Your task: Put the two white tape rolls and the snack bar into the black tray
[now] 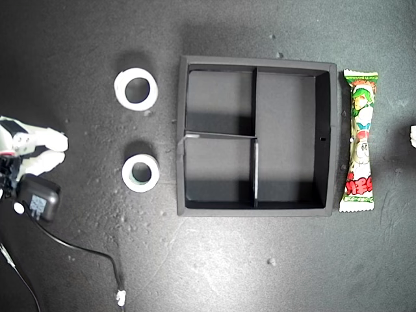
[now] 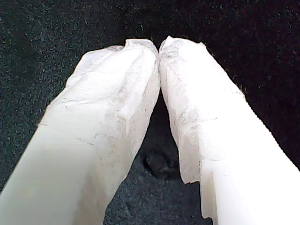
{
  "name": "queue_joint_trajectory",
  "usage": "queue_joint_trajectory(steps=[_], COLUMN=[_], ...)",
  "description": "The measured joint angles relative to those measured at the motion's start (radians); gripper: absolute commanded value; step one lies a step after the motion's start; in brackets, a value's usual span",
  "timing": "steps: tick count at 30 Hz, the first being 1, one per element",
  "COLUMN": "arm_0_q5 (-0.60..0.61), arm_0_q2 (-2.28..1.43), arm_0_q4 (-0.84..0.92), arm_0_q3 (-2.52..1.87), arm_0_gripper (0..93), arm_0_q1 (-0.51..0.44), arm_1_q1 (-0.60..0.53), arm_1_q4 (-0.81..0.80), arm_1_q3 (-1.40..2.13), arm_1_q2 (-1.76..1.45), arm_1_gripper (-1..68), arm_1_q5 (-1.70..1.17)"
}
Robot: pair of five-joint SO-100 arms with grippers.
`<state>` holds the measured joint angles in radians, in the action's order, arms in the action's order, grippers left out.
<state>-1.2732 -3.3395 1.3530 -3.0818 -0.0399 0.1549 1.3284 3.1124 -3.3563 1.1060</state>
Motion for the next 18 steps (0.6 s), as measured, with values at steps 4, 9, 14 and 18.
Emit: queue_joint_trajectory(steps=[4,9,14,18], arm_0_q5=[0.021,0.021,0.021,0.037], arm_0_q2=[0.0,0.0,0.0,0.0], arm_0_q4=[-0.077,-0.143,-0.149,-0.175], arm_0_q3=[0.0,-0.002,-0.002,-0.002], arm_0_gripper=[0.0,0.0,2.8,0.2], arm_0_q1=[0.089,0.135,0.143,0.143], arm_1_q1=[0.115,0.247,0.265,0.256], arm_1_q4=[-0.003,-0.006,-0.006,-0.021], arm_1_q3=[0.0,0.0,0.0,0.0], arm_1_q2=[0.003,0.002,0.008,0.008], arm_1_gripper=[-0.1,-0.1,-0.2,-0.2], arm_1_q5=[0.06,0.095,0.1,0.1])
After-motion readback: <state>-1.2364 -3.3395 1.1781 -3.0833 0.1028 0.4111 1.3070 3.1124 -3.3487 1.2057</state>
